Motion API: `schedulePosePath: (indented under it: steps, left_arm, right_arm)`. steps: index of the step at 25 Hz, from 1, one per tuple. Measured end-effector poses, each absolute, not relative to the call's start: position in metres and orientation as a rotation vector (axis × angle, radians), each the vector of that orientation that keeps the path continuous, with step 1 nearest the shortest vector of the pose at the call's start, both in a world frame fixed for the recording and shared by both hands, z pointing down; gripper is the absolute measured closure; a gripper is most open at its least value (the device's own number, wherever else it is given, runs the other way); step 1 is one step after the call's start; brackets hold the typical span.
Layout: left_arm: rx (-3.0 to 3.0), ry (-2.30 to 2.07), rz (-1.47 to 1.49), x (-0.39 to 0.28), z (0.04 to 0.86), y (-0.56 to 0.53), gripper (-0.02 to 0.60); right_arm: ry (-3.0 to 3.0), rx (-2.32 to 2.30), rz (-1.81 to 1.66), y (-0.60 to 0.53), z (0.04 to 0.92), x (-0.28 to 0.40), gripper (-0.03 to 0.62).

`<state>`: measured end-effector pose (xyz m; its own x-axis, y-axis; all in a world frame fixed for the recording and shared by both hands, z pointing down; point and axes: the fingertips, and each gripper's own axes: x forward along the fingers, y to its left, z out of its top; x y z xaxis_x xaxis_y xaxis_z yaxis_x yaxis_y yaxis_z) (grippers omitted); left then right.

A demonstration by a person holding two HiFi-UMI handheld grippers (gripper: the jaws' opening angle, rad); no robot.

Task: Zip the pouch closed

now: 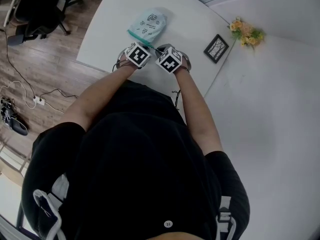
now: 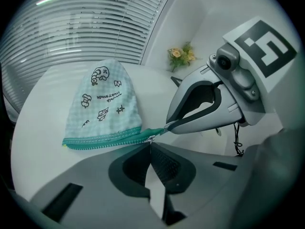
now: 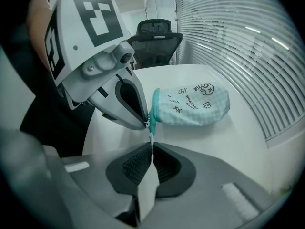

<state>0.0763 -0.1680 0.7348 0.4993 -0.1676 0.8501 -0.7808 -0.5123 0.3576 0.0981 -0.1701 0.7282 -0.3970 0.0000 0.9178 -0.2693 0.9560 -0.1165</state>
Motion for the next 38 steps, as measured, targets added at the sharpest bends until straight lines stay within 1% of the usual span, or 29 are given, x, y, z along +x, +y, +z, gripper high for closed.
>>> schedulePosePath:
  steps: [17,38]
  left_arm:
    - [1.968,-0.774,1.085,0.080,0.741,-0.167,0.574]
    - [1.928,-0.859,1.031,0.062,0.741,-0.178,0.574]
  right_arm:
    - [-1.899,0.182,0.305,-0.169,0.738,0.114,0.574]
    - [-1.914,0.251,0.351,-0.179,0.732,0.129,0.574]
